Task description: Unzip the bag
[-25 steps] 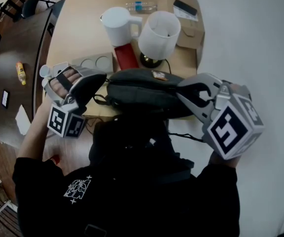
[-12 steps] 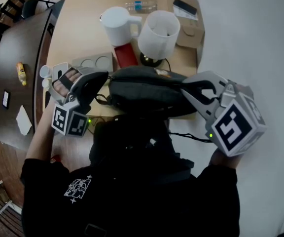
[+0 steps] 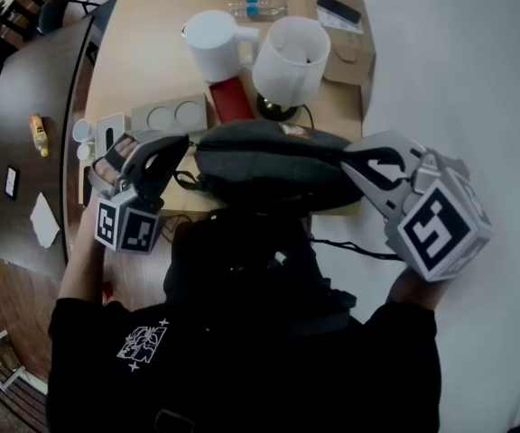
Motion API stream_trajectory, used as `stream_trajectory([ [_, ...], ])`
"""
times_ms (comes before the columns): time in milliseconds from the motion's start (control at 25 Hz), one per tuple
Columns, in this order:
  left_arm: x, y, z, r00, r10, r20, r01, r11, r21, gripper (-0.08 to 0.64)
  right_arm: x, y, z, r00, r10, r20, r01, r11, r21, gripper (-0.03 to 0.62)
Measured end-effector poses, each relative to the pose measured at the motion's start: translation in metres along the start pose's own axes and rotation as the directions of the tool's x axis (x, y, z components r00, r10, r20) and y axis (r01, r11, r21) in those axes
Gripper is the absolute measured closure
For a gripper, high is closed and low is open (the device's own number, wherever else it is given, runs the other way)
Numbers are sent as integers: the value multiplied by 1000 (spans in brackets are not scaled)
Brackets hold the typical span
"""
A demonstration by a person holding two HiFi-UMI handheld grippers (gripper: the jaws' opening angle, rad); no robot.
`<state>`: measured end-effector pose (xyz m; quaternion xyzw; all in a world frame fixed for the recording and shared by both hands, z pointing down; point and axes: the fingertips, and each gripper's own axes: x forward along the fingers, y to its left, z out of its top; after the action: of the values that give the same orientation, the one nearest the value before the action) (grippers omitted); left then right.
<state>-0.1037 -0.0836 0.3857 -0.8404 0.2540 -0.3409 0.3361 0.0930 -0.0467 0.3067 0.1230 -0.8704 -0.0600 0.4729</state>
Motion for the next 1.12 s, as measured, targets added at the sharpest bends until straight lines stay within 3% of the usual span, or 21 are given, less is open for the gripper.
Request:
stream_trajectory([
  [280, -3, -5, -10, 1000, 29, -8, -29, 997, -67, 557, -11, 3, -27, 1000, -9, 11, 8, 993, 114, 575],
  [480, -6, -9, -19, 999, 42, -24, -44, 994, -101, 557, -14, 6, -50, 999, -20, 43, 10, 973, 231, 575],
  [640, -7, -12, -21, 999, 47, -26, -50, 990, -132, 557, -18, 10, -62, 999, -23, 48, 9, 962, 274, 575],
  [920, -8, -14, -24, 998, 56, -30, -60, 987, -147, 557, -17, 10, -81, 1000, -22, -20, 28, 948, 317, 575],
  [1120, -9, -16, -30, 998, 58, -38, -63, 987, -146, 557, -11, 10, -107, 999, 4, -47, 15, 914, 404, 575],
])
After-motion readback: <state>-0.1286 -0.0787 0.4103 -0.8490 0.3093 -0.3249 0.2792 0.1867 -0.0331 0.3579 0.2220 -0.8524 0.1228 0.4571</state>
